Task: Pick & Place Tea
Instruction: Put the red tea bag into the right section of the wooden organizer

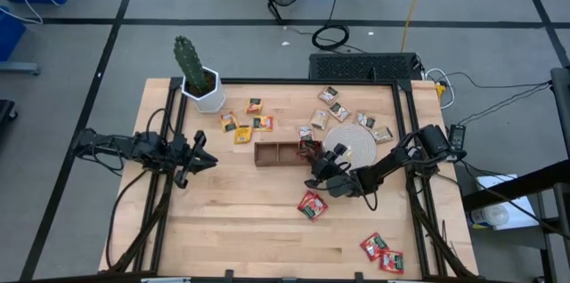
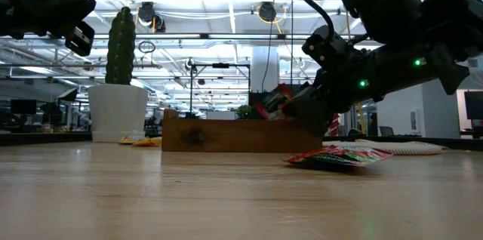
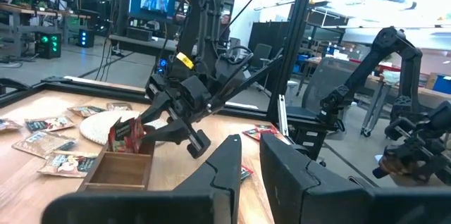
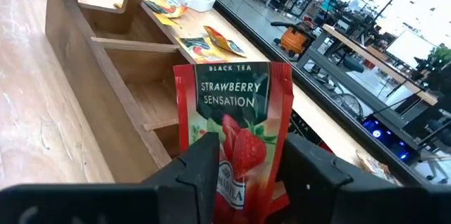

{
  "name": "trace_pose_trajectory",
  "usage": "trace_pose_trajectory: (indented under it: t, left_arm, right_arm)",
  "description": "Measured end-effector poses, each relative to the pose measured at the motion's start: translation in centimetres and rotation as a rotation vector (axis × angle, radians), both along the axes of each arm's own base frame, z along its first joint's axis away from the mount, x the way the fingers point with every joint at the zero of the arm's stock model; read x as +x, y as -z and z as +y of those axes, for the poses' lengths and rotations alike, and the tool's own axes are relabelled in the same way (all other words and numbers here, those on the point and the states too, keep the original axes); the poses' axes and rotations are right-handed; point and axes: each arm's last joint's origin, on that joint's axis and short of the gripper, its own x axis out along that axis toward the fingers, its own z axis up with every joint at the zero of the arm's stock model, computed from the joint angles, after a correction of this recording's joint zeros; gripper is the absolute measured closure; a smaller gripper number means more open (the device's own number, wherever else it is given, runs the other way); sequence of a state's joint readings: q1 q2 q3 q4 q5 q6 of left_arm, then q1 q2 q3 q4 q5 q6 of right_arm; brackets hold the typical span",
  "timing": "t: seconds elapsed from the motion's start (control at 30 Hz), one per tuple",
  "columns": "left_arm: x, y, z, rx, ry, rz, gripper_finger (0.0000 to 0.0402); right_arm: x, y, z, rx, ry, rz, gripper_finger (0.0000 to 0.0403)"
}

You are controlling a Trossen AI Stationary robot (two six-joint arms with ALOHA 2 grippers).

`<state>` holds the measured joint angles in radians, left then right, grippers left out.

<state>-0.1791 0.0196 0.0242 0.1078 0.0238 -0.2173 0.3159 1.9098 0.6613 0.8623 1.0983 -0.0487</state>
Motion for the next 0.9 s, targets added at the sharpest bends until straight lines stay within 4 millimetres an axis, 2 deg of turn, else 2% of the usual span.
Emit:
trace_pose_trajectory:
  t: [0.4, 0.5, 0.7, 0.8, 0.9]
  left_arm:
    - [0.0, 0.0, 0.0, 0.000, 0.000, 0.000, 0.0344]
    - [0.0, 0.0, 0.0, 0.000, 0.000, 0.000, 0.0344]
    - [0.0, 0.0, 0.0, 0.000, 0.000, 0.000, 0.0344]
    - [0.0, 0.0, 0.0, 0.000, 0.000, 0.000, 0.0344]
    - [0.0, 0.0, 0.0, 0.000, 0.000, 0.000, 0.0344]
  right_arm:
    - [0.0, -1.7, 1.6, -0.153, -0.094, 0.055, 0.0273]
    - [-0.2, -3.2, 1.9, -0.179, -0.111, 0.051, 0.0273]
    - [-1.6, -8.5, 1.8, -0.212, -0.143, 0.023, 0.0273]
    - [-2.7, -10.0, 1.3, -0.143, -0.279, 0.058, 0.0279]
    - [-3.3, -10.1, 0.7, 0.006, -0.460, 0.125, 0.0308]
